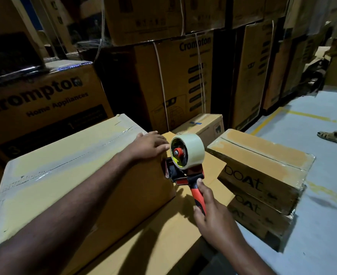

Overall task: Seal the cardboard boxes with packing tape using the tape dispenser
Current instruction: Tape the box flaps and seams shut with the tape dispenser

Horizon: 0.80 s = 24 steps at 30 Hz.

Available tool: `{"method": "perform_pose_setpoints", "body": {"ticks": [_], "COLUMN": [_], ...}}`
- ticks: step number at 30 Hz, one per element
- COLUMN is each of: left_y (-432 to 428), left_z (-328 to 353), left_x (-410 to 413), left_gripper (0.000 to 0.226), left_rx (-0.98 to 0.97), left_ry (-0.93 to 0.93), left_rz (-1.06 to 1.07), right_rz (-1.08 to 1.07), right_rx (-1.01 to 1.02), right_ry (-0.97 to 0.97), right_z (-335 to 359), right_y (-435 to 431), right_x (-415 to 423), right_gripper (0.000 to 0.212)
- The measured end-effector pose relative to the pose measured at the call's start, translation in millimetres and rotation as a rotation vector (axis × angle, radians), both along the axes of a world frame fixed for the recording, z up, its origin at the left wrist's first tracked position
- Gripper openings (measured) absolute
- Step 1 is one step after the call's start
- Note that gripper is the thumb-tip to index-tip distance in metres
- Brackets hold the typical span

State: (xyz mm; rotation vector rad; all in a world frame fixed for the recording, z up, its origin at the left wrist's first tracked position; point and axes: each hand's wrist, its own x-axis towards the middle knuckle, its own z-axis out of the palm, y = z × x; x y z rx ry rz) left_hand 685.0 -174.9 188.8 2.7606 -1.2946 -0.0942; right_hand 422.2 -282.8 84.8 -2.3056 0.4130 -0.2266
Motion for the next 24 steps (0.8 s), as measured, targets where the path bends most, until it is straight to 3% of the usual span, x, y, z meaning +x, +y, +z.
{"method": "perform_pose_setpoints", "body": {"ticks": [3,7,11,16,24], "left_y": [7.4,4.6,3.9,-0.1,1.4], "left_z": [-2.8,8.5,8.4,-1.7,-0.7], "left_x": [-14.4,-14.7,-10.1,-13.6,-15.0], "left_gripper": [0.067,0.075,0.076,0.072,0.071], "left_rx": [0.156,0.247,0.244,0.206,0.186], "left_ry": [-0.127,0.017,0.053,-0.030,-0.007], "left_rz": [0.024,0.051,0.056,0.079,0.083], "right_rz": [0.017,0.075,0.113,0.077,0.147], "right_rx": [-0.061,-0.177,-0.266,-0.189,-0.365], "right_ry": [-0.021,-0.013,-0.009,-0.005,-0.006], "right_z": [-1.5,5.9,14.2,17.1,27.0], "right_y": [1.6,-5.6,-13.0,-10.6,-14.3], "right_x": [7.8,8.0,9.8,15.2,13.0], "right_gripper": [0.075,0.079,0.080,0.078,0.079]}}
